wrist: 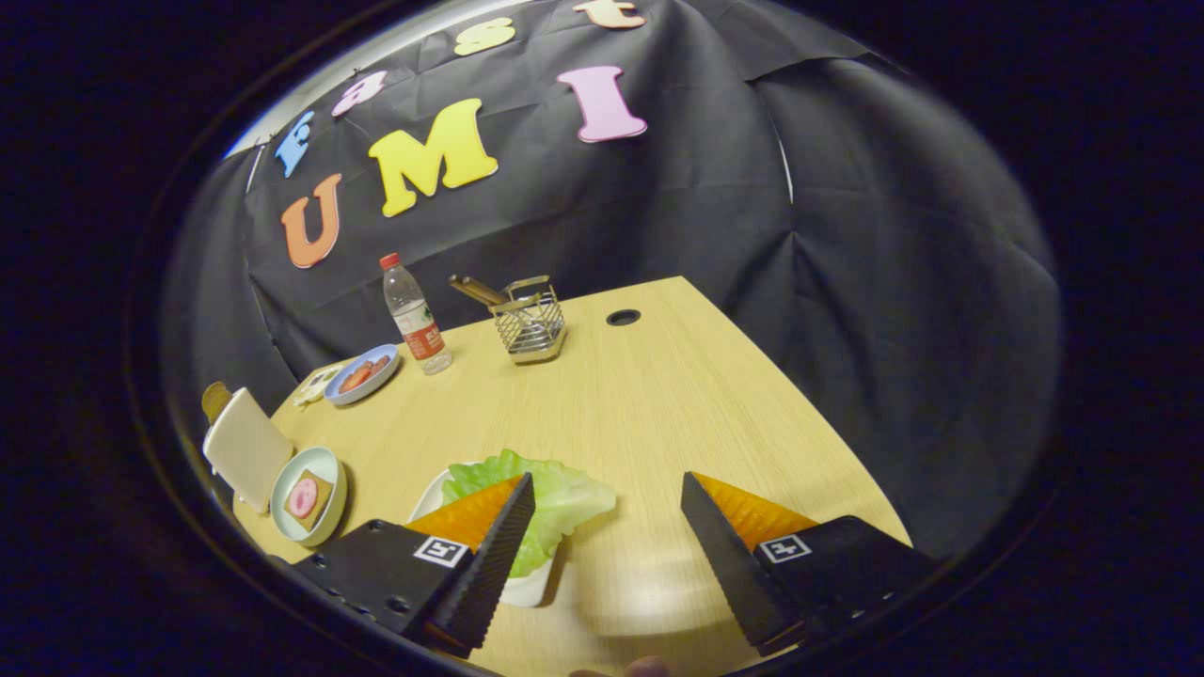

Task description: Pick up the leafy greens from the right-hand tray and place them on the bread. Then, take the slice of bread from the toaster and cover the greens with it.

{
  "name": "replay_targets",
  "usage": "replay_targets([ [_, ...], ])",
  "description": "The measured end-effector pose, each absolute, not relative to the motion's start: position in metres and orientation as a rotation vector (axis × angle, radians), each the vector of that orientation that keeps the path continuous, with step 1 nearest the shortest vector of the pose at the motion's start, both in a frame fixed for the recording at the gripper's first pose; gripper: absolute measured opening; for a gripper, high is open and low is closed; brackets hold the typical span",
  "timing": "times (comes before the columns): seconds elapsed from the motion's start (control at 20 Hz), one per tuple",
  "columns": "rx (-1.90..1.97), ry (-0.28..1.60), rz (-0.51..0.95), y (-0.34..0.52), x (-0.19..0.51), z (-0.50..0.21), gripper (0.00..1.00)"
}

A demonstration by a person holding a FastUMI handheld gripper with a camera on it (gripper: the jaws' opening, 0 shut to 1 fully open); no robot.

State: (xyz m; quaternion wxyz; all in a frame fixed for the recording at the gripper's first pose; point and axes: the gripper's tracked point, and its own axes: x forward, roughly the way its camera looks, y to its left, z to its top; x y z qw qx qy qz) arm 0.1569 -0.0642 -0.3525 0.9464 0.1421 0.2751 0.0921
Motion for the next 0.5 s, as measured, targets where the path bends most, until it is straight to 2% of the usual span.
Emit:
replay_targets([
  [0.25,0.298,0.619,0.2,-0.05,0.176,-0.378,0.95],
  [0.5,0.284,0.658,0.213,-0.043,0.184,-0.39,0.91],
])
